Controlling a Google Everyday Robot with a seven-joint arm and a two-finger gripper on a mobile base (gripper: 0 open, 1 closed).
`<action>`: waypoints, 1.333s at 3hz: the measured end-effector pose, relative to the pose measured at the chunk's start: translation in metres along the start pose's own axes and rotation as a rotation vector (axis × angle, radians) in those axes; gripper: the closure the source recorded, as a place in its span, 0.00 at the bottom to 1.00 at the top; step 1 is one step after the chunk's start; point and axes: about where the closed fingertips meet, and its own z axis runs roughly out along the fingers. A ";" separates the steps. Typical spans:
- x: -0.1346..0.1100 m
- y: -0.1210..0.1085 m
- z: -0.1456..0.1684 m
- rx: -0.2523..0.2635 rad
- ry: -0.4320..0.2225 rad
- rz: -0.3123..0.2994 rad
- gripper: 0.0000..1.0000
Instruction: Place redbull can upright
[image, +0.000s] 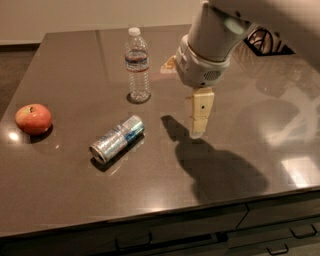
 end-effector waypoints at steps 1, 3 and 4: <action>-0.022 -0.002 0.018 -0.031 0.028 -0.122 0.00; -0.064 -0.005 0.049 -0.096 0.025 -0.294 0.00; -0.084 0.000 0.063 -0.138 0.009 -0.349 0.00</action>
Offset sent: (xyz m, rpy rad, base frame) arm -0.0042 0.0758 -0.0371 -0.1517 -0.0068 0.3159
